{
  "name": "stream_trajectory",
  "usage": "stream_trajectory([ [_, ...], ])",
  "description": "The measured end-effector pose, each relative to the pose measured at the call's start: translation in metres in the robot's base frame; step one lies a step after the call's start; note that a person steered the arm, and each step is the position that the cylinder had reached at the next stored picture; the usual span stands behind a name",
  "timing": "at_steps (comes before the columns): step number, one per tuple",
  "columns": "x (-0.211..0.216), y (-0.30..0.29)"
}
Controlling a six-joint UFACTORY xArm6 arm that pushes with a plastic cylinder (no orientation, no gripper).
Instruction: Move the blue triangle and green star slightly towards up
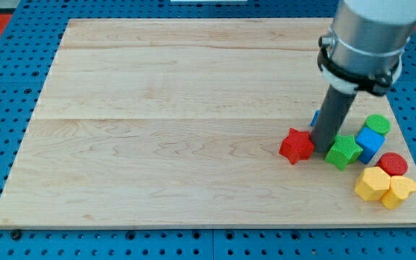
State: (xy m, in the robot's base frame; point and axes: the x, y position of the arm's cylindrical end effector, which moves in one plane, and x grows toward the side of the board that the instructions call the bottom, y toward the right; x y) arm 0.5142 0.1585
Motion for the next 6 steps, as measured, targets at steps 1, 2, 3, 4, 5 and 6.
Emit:
stream_trajectory([
  [1, 0.044, 0.0],
  [2, 0.07, 0.009],
  [3, 0.048, 0.025],
  [4, 0.01, 0.04],
  [5, -0.01, 0.041],
  [6, -0.036, 0.04],
])
